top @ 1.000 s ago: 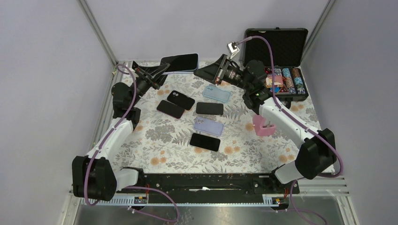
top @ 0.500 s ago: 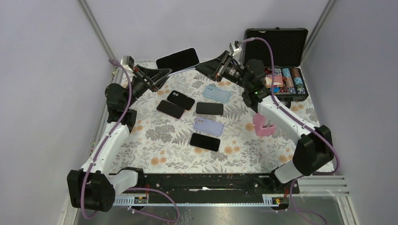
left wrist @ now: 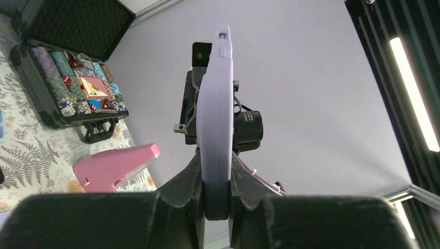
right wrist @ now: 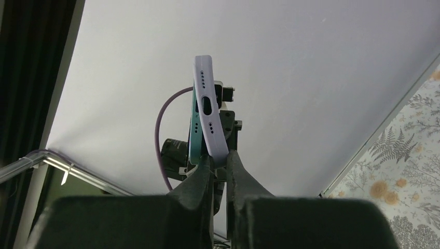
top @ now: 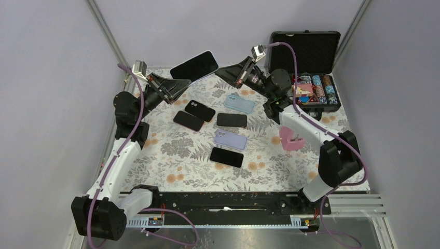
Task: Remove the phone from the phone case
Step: Remove the phone case from the phone.
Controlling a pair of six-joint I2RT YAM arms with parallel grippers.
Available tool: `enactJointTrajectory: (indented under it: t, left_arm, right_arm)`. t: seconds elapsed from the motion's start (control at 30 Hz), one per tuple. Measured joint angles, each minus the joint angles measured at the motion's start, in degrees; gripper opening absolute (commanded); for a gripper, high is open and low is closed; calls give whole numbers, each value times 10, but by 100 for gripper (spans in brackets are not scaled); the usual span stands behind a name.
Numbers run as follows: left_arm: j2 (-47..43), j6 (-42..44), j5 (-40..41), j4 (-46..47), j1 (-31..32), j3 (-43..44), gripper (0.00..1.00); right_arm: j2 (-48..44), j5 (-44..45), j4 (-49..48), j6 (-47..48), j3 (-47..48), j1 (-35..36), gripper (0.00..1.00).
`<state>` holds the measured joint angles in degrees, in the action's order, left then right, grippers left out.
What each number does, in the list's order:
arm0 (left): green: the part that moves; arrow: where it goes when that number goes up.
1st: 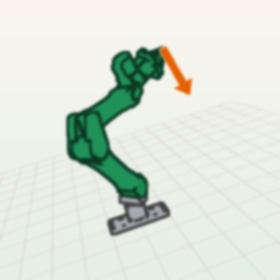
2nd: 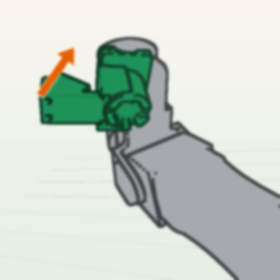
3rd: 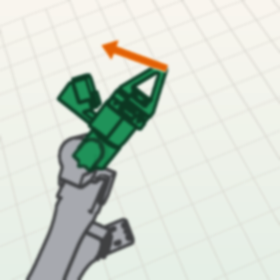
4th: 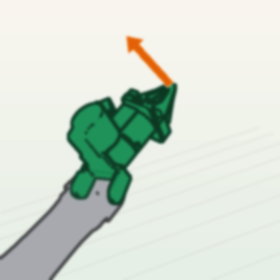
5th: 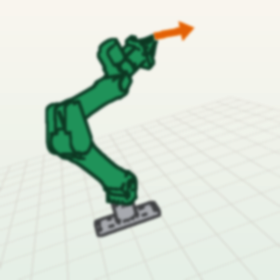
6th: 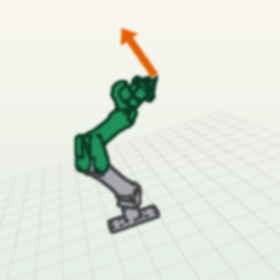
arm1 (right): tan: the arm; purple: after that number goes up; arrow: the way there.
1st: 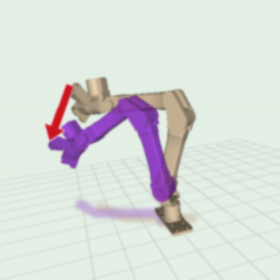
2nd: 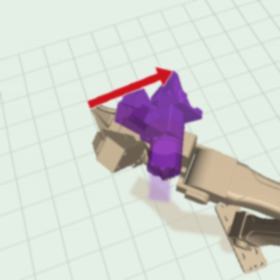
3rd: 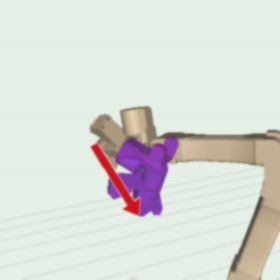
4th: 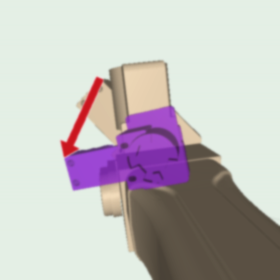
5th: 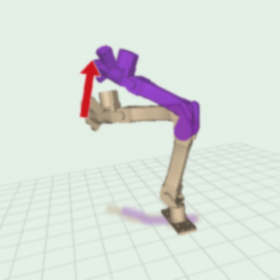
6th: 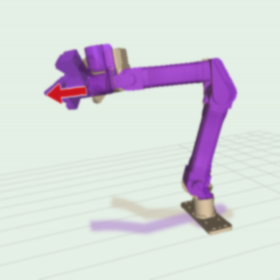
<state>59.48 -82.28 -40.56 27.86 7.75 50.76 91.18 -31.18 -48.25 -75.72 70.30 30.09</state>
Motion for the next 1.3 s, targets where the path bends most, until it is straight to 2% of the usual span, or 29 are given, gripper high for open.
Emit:
enactJointTrajectory:
  t: [0.1, 0.13, 0.2, 0.27, 0.3, 0.37, 0.47, 0.6, 0.8, 1.03, 1.1, 1.13, 1.17, 1.3]
  left_arm:
    - [-1, 14, -3, -8, 1, 7, 0]
    - [-1, 19, -4, -13, 2, 12, 3]
    - [-1, 29, -7, -22, 2, 19, 22]
    - [-2, 39, -10, -30, 3, 26, 50]
    - [-2, 43, -20, -34, 5, 29, 60]
    - [-2, 52, -33, -43, 12, 31, 75]
    - [-2, 62, -36, -51, 17, 32, 77]
    - [-1, 63, -28, -51, 16, 32, 74]
    - [-11, 63, 2, -47, 7, 11, 58]
    - [-10, 59, 23, -34, -5, -13, 20]
    - [2, 50, 22, -19, -5, -17, 1]
    - [8, 44, 22, -12, -5, -20, 0]
    - [15, 38, 21, -2, -6, -24, 0]
    - [35, 14, 7, 20, -10, -26, 0]
  right_arm:
    - [9, 1, -26, -11, -1, 0, 0]
    - [9, 1, -33, -14, -2, 0, 0]
    - [9, 1, -44, -17, -4, 0, 0]
    - [9, 3, -52, -21, -7, 0, 0]
    - [7, 6, -53, -23, -11, 0, 0]
    - [2, 9, -49, -23, -24, 1, 0]
    - [-11, 19, -30, -20, -43, 2, 0]
    - [-29, 31, -17, -17, -61, 2, 0]
    - [-40, 52, -5, -17, -72, 2, 0]
    - [-47, 50, 49, -20, -71, 2, 0]
    - [-48, 49, 63, -22, -71, 2, 0]
    - [-48, 49, 67, -22, -71, 2, 0]
    - [-48, 48, 74, -21, -71, 2, 2]
    - [-49, 42, 101, -11, -70, -2, 26]
